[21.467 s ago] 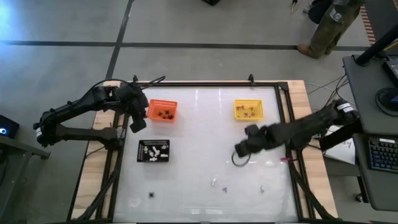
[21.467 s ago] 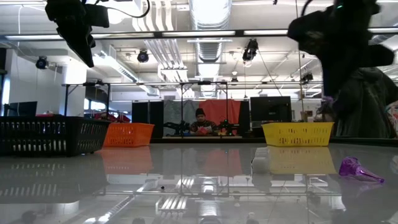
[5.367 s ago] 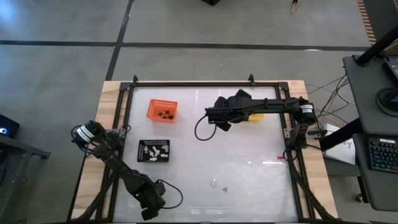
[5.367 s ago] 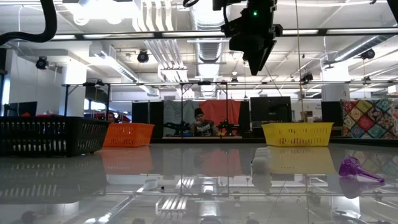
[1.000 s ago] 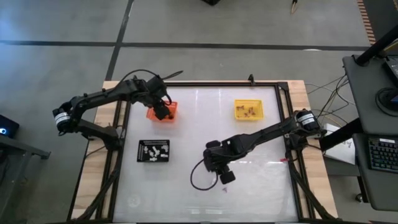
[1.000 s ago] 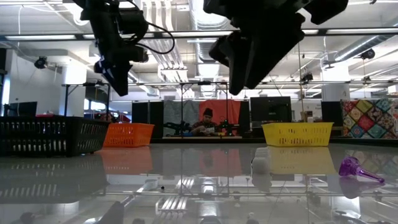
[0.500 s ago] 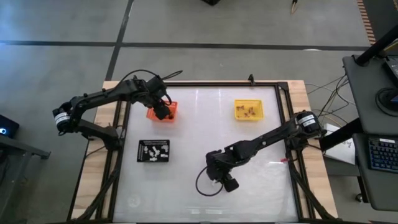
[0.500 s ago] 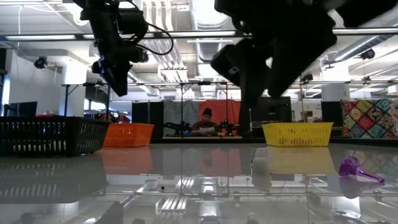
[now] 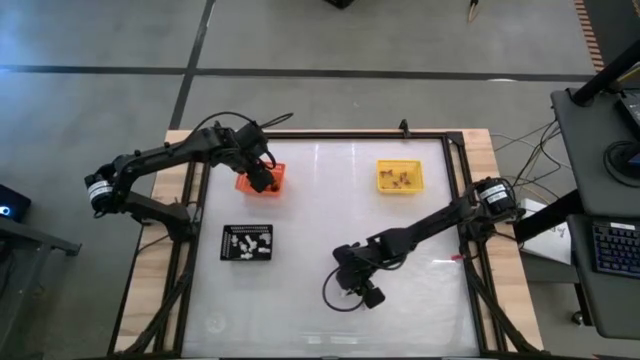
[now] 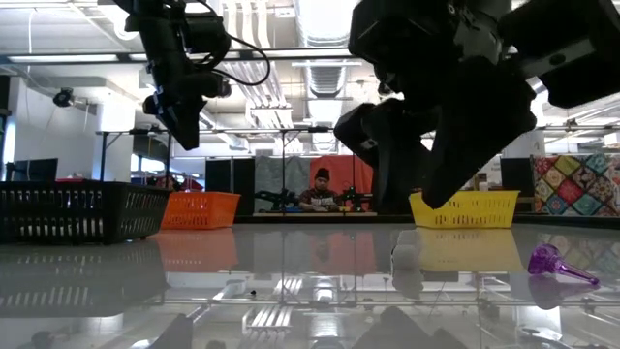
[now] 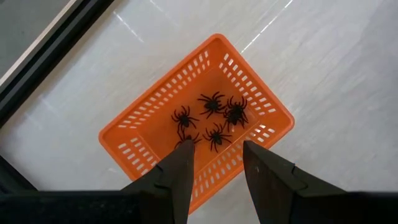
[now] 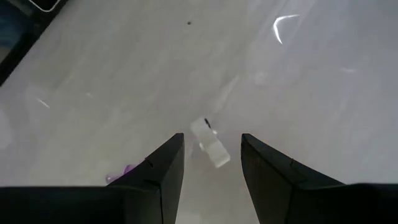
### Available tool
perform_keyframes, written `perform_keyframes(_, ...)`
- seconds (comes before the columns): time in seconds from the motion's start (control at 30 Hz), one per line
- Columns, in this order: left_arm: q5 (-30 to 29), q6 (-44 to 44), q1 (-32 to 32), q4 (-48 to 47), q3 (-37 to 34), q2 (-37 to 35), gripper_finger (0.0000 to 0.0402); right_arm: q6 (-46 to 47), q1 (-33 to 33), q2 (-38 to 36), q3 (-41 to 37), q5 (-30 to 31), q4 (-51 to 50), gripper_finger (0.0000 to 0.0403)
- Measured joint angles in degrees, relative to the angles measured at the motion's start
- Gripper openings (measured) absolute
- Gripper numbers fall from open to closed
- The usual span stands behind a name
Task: Sort Halloween decoration
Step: Put the white skeleton toy into the black bin
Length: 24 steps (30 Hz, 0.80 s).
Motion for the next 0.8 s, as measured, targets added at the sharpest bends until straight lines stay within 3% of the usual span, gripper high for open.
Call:
perform_keyframes(0.2, 0.01, 0.12, 0.0, 0.06, 0.0, 0.0, 0.0121, 0.23, 0.0, 0.01, -3.69, 0.0, 7.56, 0.0148)
perform_keyframes(0.63, 0.01, 0.82, 0.0, 1.38, 0.0, 0.0, 0.0121, 3.92, 0.0, 0.01, -7.27, 0.1, 13.82, 0.0148)
perform_keyframes(0.8, 0.01, 1.01, -0.01, 1.69, 0.0, 0.0, 0.0121, 6.39, -0.02, 3.46, -6.84, -1.68, 14.28, 0.0148)
